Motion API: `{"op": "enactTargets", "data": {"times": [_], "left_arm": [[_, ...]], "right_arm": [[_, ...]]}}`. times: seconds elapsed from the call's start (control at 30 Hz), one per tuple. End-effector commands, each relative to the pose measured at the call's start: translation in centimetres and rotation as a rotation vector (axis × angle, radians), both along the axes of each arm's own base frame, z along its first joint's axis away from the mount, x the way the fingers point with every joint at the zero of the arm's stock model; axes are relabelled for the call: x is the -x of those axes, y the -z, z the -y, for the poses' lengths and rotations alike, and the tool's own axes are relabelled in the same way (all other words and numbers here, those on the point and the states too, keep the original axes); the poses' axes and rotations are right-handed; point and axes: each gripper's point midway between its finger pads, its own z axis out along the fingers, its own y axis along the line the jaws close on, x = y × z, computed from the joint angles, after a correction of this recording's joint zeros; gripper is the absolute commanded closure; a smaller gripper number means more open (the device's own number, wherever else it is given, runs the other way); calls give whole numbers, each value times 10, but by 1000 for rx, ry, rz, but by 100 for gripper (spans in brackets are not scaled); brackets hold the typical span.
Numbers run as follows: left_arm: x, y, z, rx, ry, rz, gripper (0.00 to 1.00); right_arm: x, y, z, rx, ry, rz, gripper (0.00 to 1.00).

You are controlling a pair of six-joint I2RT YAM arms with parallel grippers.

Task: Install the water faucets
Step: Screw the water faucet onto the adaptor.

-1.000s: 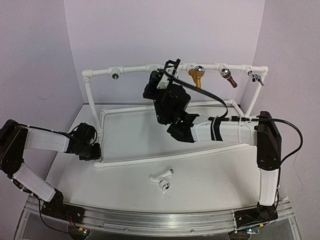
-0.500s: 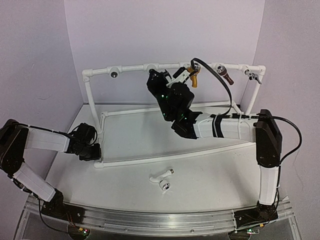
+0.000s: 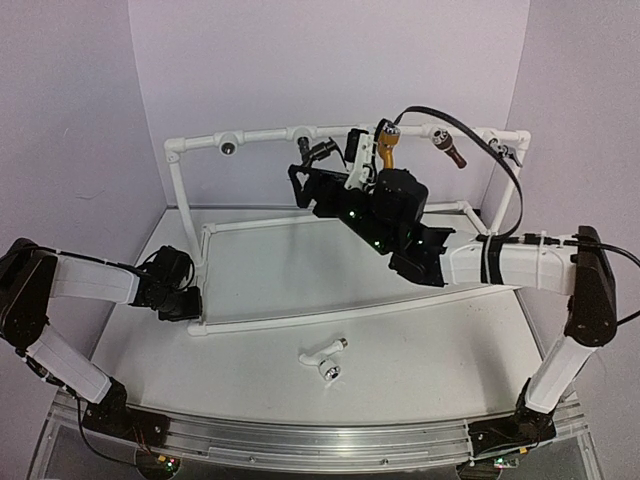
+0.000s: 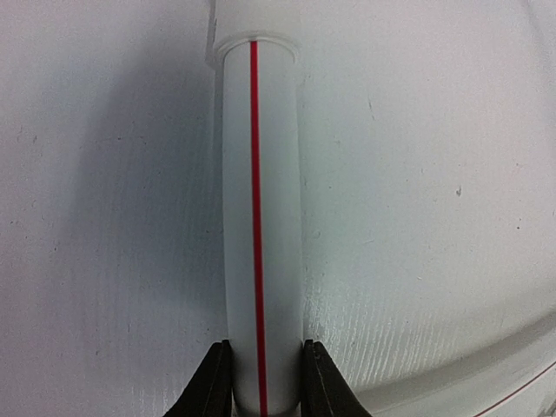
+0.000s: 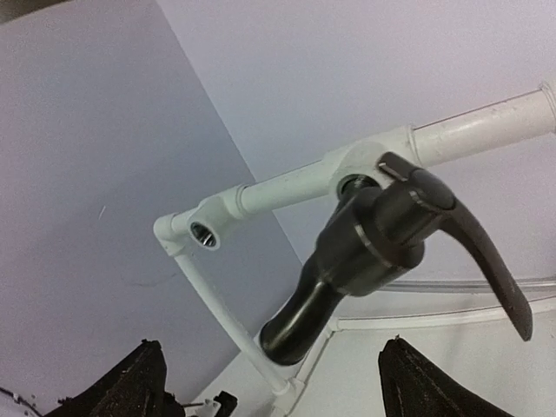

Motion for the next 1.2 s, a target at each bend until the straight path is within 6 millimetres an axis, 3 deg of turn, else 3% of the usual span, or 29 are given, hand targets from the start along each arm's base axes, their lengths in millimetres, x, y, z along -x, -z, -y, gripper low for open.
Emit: {"op": "enactTargets", "data": {"times": [0.0, 0.13, 0.23, 0.5, 0.7, 1.0, 1.17], "left_arm": [[7, -9, 58, 182, 203, -3, 100], [8, -8, 58, 184, 206, -4, 100], [8, -8, 58, 182, 205, -5, 100], [8, -8, 58, 181, 205, -5, 100], [6, -8, 59, 179, 207, -4, 100], [8, -10, 57, 182, 203, 3, 100], [8, -11, 57, 182, 204, 5, 100]], "right_arm": [[46, 13, -16, 542, -114, 263, 15], [75, 40, -23, 1077, -104, 587, 10], [65, 40, -14, 1308, -13, 690, 9], [25, 1, -4, 1784, 329, 962, 4], [-6, -29, -7, 1834, 496, 1013, 5], [-57, -31, 0, 1903, 663, 958, 15], [-68, -31, 5, 1910, 709, 943, 26]]}}
